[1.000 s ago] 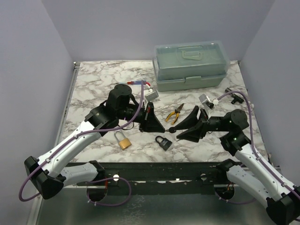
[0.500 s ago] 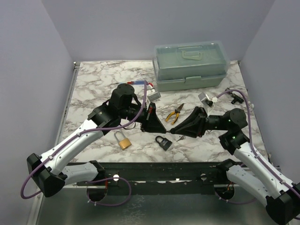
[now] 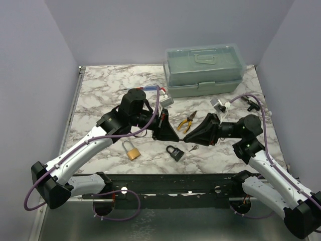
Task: Unlock with the key
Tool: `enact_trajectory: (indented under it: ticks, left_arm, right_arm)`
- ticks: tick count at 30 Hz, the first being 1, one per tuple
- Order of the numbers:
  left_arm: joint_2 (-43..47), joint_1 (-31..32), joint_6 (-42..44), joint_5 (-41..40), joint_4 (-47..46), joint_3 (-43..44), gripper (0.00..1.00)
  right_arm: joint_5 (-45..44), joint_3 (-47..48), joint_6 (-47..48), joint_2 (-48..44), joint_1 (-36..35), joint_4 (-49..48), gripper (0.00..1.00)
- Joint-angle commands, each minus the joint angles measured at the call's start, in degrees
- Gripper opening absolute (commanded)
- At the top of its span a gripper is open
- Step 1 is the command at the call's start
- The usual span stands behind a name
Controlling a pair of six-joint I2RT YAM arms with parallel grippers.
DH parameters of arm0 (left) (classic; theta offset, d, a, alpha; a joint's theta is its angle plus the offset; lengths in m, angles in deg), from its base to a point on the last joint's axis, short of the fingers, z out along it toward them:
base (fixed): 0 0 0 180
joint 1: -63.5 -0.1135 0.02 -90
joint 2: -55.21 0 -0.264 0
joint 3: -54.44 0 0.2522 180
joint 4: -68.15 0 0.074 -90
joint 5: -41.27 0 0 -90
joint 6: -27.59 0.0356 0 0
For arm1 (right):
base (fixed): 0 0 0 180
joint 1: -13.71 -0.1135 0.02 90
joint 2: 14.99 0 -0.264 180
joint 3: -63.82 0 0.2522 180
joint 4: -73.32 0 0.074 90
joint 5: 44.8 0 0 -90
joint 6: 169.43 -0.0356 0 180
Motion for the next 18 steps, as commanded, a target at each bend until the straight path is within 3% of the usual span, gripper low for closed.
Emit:
enact_trajectory:
  ticks: [1, 11, 18]
  left_arm:
    - [-0.67, -0.31, 1.38, -1.34, -1.61, 1.22, 0.0]
    - [-0.95, -0.26, 1.75, -2.03, -2.08, 0.76, 0.0]
    - [-1.16, -0.25, 1.69, -2.4, -2.49, 0.67, 0.0]
  right_arm:
    - [0.72, -0.04, -0.44, 0.19, -0.07, -2.15, 0.24]
    - [0.69, -0.52, -0.28, 1.19, -0.09, -1.84, 0.31]
    - [1.07, -0.45, -0.15, 1.91, -0.1, -1.76, 0.31]
